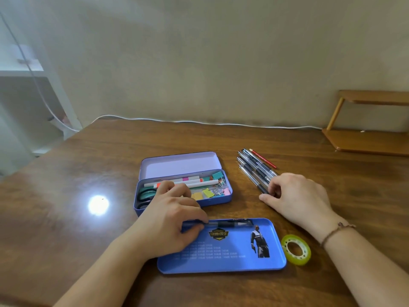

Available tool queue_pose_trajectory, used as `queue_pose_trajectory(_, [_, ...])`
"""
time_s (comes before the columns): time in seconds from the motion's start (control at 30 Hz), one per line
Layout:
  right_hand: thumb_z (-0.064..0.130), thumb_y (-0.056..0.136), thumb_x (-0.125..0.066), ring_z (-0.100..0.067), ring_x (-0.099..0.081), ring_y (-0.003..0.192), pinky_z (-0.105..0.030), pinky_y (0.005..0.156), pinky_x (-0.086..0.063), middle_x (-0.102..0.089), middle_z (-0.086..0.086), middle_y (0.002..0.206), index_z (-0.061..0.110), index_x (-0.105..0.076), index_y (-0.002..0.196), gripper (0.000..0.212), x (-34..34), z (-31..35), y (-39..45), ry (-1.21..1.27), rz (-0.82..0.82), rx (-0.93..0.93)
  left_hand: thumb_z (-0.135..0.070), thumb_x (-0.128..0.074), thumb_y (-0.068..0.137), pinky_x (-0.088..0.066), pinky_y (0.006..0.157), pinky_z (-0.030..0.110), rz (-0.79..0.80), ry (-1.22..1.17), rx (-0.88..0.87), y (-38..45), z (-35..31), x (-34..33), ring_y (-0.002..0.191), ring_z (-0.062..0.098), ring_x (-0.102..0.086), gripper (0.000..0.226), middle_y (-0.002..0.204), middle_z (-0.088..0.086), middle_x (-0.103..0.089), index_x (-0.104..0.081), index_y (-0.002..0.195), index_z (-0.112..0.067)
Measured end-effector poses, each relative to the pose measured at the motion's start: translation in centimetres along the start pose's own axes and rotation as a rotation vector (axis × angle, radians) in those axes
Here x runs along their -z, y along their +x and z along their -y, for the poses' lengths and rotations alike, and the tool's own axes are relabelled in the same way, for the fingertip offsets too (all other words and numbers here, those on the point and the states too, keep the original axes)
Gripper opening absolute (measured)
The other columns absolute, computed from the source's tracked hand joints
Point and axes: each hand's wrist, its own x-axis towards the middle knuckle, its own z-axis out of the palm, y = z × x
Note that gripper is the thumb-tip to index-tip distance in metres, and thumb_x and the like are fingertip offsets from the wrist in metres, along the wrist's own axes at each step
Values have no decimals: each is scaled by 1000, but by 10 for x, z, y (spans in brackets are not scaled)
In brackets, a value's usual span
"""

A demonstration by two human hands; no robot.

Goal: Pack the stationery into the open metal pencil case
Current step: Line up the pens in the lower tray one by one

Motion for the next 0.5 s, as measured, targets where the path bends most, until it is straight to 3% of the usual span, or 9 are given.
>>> queue_pose_trajectory(0.17, [51,87,-54,-6,-54,67,-24,48,-42,-58,14,76,32,-65,77,24,-3,-6,-1,-19,-42,10,-40,-68,81,-37,89,37,17,-17,8,-1,0,1,91,5,-49,10,84,-24,-68,-72,91,-39])
queue_pose_trajectory(0.27, [44,90,-51,-7,-57,69,-29,54,-46,-62,13,77,33,-66,74,25,6,-21,-4,253,-110,149,-38,-68,81,-39,87,38,-13,-47,7,-1,-1,5,90,6,-50,10,84,-22,-67,-71,90,-36])
queue_pose_trajectory(0.4, [46,90,-49,-11,-62,75,-34,61,-50,-65,14,77,39,-63,81,18,24,-16,-19,557,44,442,-16,-60,81,-45,74,38,-332,-177,109,-1,6,10,81,11,-55,12,81,-15,-67,-71,83,-19])
queue_pose_trajectory(0.5, [45,95,-44,-15,-62,68,-30,57,-51,-64,10,74,38,-61,89,19,28,-3,-27,630,-15,509,-16,-54,85,-45,70,26,-562,-361,266,-4,9,16,78,13,-57,16,83,-11,-66,-69,87,-13])
